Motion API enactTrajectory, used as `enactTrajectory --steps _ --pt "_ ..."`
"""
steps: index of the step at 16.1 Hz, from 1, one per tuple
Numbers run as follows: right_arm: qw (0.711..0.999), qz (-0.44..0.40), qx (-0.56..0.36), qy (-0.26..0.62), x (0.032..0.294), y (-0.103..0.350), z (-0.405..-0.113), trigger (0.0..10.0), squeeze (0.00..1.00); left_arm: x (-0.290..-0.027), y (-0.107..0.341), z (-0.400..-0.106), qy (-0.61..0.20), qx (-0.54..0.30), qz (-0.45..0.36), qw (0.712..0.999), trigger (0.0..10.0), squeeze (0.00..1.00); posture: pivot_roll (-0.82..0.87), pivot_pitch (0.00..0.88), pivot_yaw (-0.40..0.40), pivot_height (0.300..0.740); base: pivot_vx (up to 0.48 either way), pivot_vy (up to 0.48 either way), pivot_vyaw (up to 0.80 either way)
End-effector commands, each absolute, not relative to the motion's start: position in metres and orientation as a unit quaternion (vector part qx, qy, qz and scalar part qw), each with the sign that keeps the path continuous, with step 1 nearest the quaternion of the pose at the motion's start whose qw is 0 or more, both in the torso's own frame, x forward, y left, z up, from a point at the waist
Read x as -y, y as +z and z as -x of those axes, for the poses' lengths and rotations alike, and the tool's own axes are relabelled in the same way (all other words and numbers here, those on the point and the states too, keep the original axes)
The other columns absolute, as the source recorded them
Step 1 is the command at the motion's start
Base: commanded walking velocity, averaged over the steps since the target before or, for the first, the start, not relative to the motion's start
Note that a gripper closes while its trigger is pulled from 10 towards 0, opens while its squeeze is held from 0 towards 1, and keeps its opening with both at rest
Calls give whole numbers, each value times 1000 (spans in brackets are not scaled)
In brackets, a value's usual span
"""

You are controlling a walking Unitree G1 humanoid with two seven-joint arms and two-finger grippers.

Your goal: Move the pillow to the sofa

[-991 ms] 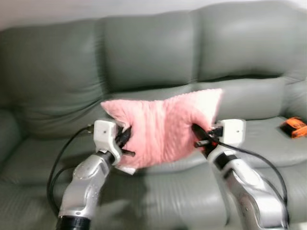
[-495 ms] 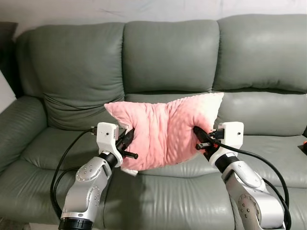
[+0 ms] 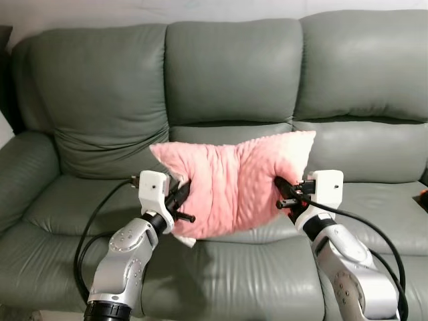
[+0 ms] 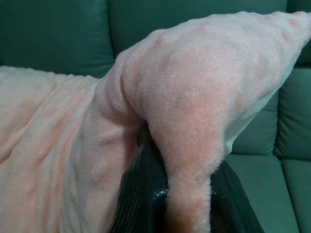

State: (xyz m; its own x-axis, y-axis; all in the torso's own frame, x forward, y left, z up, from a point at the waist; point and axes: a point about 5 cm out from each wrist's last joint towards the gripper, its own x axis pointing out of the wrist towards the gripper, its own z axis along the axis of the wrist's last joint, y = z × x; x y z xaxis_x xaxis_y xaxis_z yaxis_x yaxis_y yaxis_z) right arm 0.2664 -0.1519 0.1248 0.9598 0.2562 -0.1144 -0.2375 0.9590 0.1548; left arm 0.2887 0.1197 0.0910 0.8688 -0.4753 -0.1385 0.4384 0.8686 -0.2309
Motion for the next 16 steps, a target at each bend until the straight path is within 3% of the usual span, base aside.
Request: enactTrajectory --steps 1,4,6,9,16 --pt "987 -76 -82 113 152 118 -265 10000 0 -117 88 -292 -251 -101 79 960 10000 0 -195 39 67 740 0 0 0" --pt "986 -91 -115 78 161 103 -263 10000 0 -121 73 -297 -251 -124 62 958 10000 0 -185 92 89 740 0 0 0" --pt "982 -51 -183 24 178 74 -257 10000 0 -129 50 -299 -236 -153 49 958 10000 0 -178 147 111 740 0 0 0" --pt "977 -16 -214 -14 197 54 -250 10000 0 -129 33 -299 -223 -164 29 960 10000 0 -187 217 145 740 0 0 0" --pt "989 16 -144 -17 216 58 -258 10000 0 -115 47 -327 -210 -137 25 968 10000 0 -170 352 179 740 0 0 0"
